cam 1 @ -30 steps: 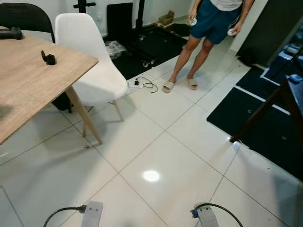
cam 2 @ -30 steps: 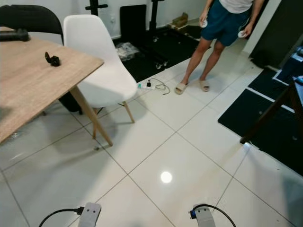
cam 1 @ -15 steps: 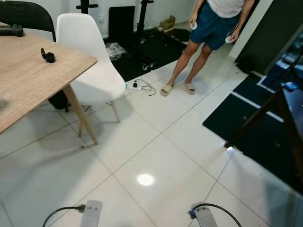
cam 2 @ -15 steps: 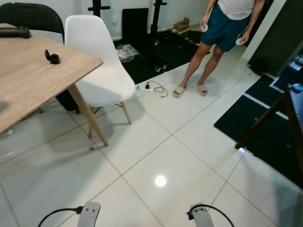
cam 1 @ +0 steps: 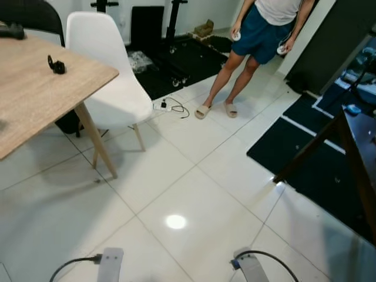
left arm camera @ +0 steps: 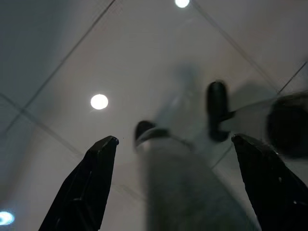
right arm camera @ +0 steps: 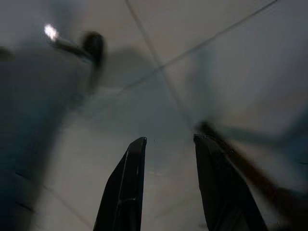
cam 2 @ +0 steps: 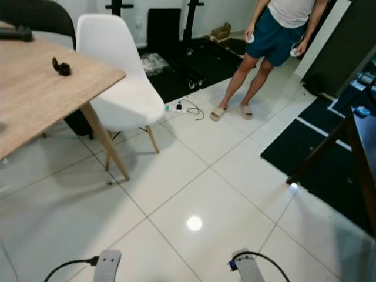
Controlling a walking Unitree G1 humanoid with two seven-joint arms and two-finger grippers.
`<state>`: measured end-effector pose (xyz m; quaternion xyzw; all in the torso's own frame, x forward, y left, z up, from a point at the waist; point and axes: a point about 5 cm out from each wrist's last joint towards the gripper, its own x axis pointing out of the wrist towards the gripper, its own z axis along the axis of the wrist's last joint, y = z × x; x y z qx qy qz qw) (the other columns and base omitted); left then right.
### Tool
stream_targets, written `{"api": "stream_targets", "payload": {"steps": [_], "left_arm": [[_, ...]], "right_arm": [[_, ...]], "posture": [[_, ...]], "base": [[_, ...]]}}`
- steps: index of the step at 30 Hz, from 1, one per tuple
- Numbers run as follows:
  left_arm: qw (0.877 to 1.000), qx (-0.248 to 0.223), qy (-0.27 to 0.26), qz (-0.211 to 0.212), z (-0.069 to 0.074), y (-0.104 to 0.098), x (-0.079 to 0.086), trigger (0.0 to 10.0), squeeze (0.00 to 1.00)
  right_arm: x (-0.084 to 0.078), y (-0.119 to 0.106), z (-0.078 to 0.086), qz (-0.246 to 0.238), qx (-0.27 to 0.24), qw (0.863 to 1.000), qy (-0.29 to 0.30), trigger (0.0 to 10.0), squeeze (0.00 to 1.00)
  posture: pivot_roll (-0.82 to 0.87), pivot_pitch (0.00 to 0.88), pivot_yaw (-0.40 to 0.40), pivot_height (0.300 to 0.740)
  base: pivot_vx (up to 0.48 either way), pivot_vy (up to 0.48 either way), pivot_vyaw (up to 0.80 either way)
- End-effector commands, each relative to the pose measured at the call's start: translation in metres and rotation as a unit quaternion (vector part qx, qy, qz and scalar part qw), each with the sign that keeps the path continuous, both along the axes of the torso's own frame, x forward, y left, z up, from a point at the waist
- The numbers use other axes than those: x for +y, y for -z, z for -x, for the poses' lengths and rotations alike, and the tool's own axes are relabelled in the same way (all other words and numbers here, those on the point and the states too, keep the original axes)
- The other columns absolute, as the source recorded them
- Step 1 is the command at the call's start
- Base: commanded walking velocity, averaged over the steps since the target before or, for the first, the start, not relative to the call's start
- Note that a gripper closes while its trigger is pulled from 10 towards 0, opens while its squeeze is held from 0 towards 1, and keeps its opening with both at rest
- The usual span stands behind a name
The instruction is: Picking trash to rubbish bin
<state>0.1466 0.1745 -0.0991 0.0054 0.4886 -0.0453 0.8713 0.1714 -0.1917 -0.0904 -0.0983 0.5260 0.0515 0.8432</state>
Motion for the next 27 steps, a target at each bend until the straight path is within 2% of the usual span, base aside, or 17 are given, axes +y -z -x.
{"api": "stream_targets", "payload": {"steps": [1, 4, 6, 10, 15, 27], "left_arm": [[0.998, 0.054, 0.037, -0.015, 0.024, 0.008, 0.011, 10.0, 0.00], [0.997, 0.054, 0.051, -0.020, 0.023, 0.007, 0.014, 10.0, 0.00], [0.996, 0.054, 0.070, -0.027, 0.020, 0.006, 0.016, 10.0, 0.00], [0.992, 0.053, 0.110, -0.039, 0.013, 0.004, 0.015, 10.0, 0.00], [0.993, 0.041, 0.109, -0.031, 0.006, 0.002, 0.007, 10.0, 0.00], [0.996, 0.046, 0.080, -0.005, 0.012, 0.006, -0.007, 10.0, 0.00]], "right_arm": [[0.002, 0.004, 0.009, -0.028, 0.006, 0.997, 0.065, 10.0, 0.00], [0.003, 0.005, 0.011, -0.035, 0.006, 0.996, 0.084, 10.0, 0.00], [0.004, 0.006, 0.013, -0.046, 0.006, 0.994, 0.104, 10.0, 0.00], [0.003, 0.006, 0.014, -0.051, 0.005, 0.992, 0.119, 10.0, 0.00], [-0.003, 0.005, 0.012, -0.034, 0.002, 0.994, 0.105, 10.0, 0.00], [-0.009, 0.001, 0.006, -0.016, -0.001, 0.997, 0.075, 10.0, 0.00]], "posture": [[0.15, 0.089, -0.018, 0.740], [0.15, 0.089, -0.018, 0.740], [0.13, 0.082, 0.015, 0.740], [0.11, 0.077, 0.007, 0.740], [0.10, 0.080, -0.008, 0.740], [0.10, 0.073, -0.049, 0.740]], "base": [[0.000, 0.000, 0.00], [0.000, 0.000, 0.00], [0.000, 0.000, 0.00], [0.000, 0.000, 0.00], [0.000, 0.000, 0.00], [0.000, 0.000, 0.00]]}}
